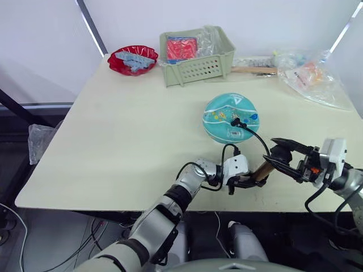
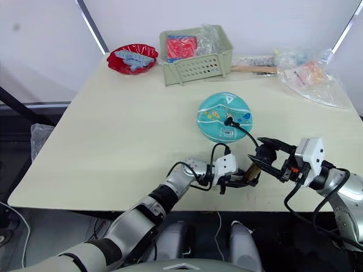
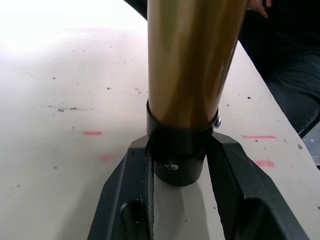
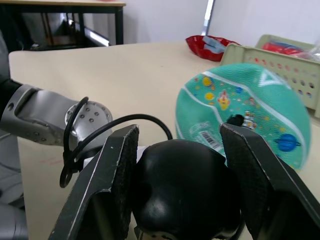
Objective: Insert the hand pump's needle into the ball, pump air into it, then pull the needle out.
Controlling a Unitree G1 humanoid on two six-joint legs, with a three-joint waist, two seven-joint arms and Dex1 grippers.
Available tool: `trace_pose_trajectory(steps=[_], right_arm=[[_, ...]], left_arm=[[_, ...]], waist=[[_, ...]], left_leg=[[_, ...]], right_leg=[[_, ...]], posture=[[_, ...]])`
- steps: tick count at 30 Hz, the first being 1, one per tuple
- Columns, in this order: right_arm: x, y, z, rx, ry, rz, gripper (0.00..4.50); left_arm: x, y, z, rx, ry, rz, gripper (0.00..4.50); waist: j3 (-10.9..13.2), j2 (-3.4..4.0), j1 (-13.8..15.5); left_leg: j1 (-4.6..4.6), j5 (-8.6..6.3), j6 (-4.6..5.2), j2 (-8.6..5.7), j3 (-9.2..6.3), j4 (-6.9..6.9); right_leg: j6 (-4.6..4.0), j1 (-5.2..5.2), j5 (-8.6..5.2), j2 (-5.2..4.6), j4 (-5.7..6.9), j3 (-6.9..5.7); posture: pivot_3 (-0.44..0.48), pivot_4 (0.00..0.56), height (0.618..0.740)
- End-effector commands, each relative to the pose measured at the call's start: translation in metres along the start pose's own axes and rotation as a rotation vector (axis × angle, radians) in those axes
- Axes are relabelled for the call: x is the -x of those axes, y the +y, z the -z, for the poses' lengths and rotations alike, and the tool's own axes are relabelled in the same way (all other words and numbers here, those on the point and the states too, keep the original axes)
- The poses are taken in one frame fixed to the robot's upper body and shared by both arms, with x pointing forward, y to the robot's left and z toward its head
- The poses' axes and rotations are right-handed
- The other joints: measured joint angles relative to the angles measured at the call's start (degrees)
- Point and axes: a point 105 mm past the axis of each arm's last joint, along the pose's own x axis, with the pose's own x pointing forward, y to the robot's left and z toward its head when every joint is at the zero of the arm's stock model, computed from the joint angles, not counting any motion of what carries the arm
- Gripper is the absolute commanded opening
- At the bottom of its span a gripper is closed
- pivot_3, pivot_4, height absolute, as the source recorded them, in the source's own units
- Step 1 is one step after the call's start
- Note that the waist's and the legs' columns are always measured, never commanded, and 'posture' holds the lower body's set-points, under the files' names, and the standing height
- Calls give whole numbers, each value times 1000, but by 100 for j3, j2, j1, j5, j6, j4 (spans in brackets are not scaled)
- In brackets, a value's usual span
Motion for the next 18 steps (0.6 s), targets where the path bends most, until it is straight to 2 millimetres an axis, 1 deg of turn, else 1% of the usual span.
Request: trace_pose_trajectory(steps=[1, 11, 15, 18], right_arm=[[4, -8, -44, 101, -97, 15, 2116], [11, -31, -93, 119, -145, 38, 2116], [14, -39, -120, 106, -179, 51, 2116], [16, -45, -126, 78, -138, 75, 2116]], left_arm=[[3, -6, 25, 46, 90, 13, 1025], [4, -6, 28, 55, 103, 17, 1025], [5, -5, 29, 58, 105, 12, 1025], [5, -4, 30, 60, 106, 10, 1025]], waist=[[0, -11, -5], [1, -23, -13], [-3, -18, -23], [0, -25, -12]], left_leg=[[-1, -2, 3, 0, 12, 0], [-3, -6, 9, 0, 15, 1], [-9, -5, 9, 1, -7, 1], [-13, -5, 9, 0, -14, 0]], right_leg=[[0, -7, 2, 1, 0, 15], [5, -8, 5, 4, -1, 21], [9, -7, 8, 5, -1, 3], [12, -6, 9, 4, -3, -4]], posture=[[0, 150, 738], [0, 150, 738], [0, 150, 738], [0, 150, 738]])
